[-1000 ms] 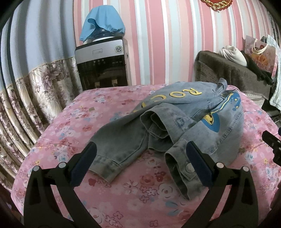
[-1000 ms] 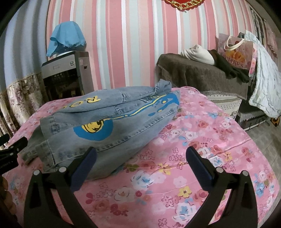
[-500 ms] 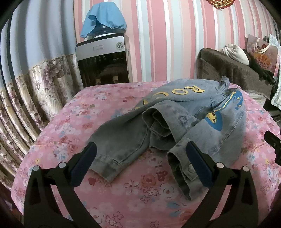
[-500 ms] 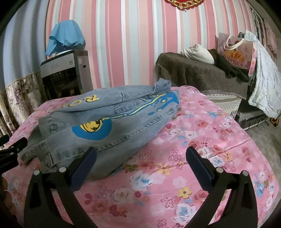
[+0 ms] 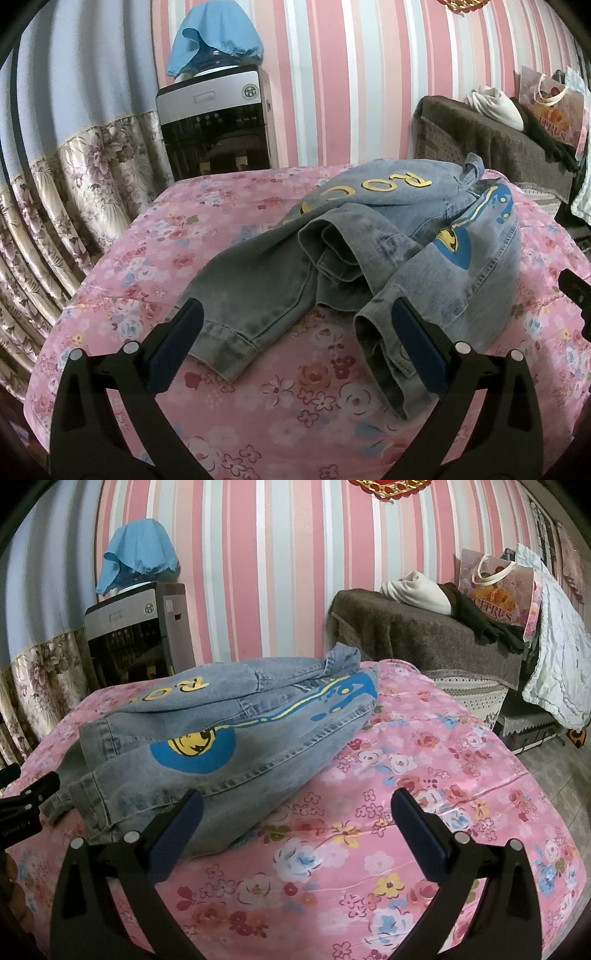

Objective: Fold large clothes

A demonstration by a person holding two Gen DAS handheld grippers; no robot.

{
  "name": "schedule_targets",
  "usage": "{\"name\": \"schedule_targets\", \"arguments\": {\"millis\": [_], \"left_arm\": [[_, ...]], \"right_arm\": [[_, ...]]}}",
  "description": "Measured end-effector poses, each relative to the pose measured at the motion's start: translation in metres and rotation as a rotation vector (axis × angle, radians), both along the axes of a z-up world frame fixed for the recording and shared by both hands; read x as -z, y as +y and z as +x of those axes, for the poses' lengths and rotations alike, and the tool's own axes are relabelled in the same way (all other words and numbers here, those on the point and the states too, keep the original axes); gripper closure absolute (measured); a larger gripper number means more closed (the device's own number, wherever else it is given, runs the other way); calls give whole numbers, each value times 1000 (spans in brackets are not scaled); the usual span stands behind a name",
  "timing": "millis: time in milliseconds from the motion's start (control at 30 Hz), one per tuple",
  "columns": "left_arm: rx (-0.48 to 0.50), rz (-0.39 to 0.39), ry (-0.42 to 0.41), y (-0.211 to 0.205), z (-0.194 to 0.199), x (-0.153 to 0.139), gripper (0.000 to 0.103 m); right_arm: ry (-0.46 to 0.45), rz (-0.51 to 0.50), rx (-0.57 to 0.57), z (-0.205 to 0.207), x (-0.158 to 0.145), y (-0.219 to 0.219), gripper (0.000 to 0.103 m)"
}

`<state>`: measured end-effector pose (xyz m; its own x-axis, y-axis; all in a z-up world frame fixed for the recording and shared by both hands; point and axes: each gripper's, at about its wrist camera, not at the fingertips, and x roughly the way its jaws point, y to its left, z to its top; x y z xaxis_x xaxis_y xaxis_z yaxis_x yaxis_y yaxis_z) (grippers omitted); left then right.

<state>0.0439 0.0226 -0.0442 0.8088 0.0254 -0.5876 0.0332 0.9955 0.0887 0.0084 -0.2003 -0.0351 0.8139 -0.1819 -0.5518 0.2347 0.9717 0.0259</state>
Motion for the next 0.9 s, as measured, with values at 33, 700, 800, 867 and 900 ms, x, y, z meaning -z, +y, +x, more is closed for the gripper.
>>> {"name": "schedule_targets", "arguments": {"millis": [33, 700, 800, 867, 900], "left_arm": [[1, 1, 1, 0, 0, 0, 3], [16, -12, 12, 2, 5, -2, 3], [-3, -26, -4, 6, 8, -3, 3], [3, -53, -27, 10, 9, -6, 3], [2, -69, -35, 13, 11, -9, 3]], "right_arm": [[1, -1, -3, 0, 1, 0, 1], [22, -17, -6, 5, -1, -1, 1], [17, -16, -10, 6, -2, -4, 1], [7, -16, -12, 9, -3, -4, 1], [2, -16, -19, 11, -4, -7, 1]]}}
